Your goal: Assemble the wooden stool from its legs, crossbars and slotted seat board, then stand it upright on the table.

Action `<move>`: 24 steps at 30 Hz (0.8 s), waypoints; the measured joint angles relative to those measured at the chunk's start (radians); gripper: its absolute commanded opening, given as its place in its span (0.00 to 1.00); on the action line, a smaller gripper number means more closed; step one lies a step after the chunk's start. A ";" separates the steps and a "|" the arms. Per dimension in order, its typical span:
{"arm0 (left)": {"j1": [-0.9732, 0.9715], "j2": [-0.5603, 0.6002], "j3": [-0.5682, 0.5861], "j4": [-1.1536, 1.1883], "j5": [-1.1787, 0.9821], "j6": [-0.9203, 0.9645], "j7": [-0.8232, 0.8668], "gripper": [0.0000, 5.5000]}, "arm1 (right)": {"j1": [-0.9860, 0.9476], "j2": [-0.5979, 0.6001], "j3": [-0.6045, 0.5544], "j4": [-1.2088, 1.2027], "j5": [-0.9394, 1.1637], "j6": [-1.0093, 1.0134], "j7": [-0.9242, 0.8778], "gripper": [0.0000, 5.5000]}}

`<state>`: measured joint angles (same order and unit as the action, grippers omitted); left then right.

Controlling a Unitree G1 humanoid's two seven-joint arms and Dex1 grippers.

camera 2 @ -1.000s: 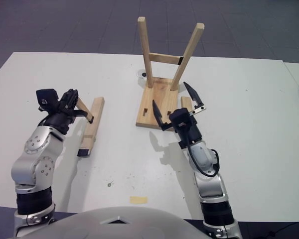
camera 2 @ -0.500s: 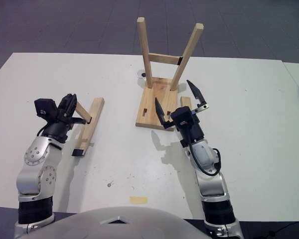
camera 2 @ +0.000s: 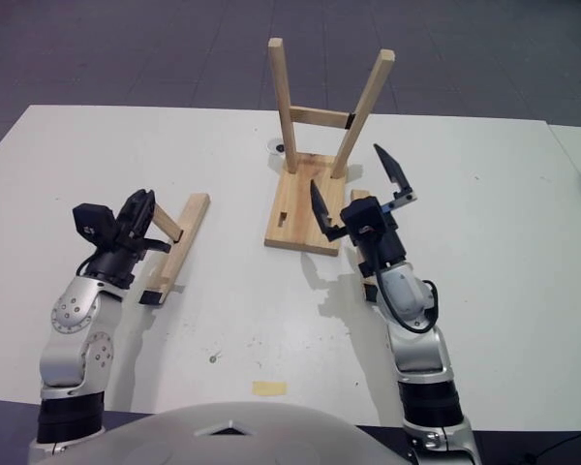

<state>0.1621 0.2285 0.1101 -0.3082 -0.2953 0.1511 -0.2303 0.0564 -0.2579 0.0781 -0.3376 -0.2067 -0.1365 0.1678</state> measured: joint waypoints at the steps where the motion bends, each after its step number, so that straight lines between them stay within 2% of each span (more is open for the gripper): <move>1: 0.011 0.000 -0.003 0.028 0.003 0.020 0.000 0.22 | 0.000 0.001 0.003 0.000 0.000 0.000 0.000 0.98; 6: 0.044 -0.011 0.000 0.033 0.005 0.064 0.001 0.37 | 0.003 0.009 0.022 0.001 -0.005 0.002 -0.001 0.98; 24: -0.314 0.037 0.091 -0.121 -0.069 0.248 0.056 0.89 | 0.014 0.041 0.064 0.026 -0.039 -0.009 -0.028 0.98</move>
<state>-0.1518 0.2659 0.2010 -0.4288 -0.3643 0.3995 -0.1743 0.0700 -0.2169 0.1421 -0.3117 -0.2460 -0.1452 0.1400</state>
